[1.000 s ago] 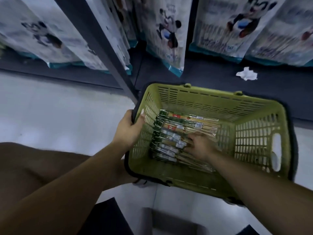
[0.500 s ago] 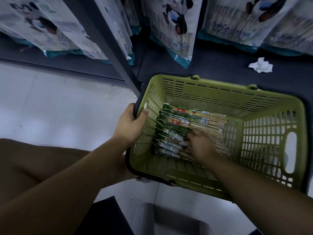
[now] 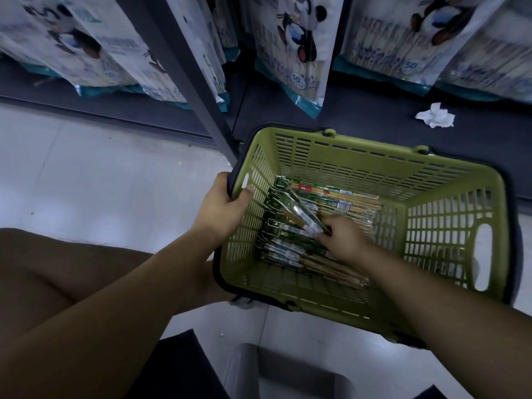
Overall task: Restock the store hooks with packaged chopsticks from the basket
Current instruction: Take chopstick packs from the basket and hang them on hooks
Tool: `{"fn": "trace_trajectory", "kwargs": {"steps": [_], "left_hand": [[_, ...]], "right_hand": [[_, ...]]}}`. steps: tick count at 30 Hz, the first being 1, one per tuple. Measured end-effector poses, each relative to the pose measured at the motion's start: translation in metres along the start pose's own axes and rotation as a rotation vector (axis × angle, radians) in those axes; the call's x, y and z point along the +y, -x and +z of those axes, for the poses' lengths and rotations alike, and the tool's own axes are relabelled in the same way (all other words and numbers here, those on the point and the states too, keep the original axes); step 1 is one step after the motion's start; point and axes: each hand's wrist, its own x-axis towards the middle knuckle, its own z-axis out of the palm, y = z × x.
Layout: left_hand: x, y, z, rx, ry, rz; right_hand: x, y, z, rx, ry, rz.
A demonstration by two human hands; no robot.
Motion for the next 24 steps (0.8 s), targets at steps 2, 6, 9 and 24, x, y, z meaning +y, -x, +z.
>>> {"fn": "trace_trajectory", "kwargs": {"steps": [2, 6, 9, 24], "left_hand": [[0.006, 0.005, -0.001, 0.012, -0.041, 0.030], [0.029, 0.020, -0.003, 0.270, -0.393, 0.382], [0.051, 0.027, 0.000, 0.122, -0.268, 0.393], [0.071, 0.018, -0.028, -0.085, 0.620, -0.030]], "right_hand": [[-0.015, 0.003, -0.016, 0.031, -0.138, -0.010], [-0.068, 0.018, -0.044, 0.110, -0.369, -0.115], [-0.110, 0.033, -0.056, 0.117, -0.542, -0.194], [-0.055, 0.022, -0.028, 0.025, -0.363, 0.077]]}}
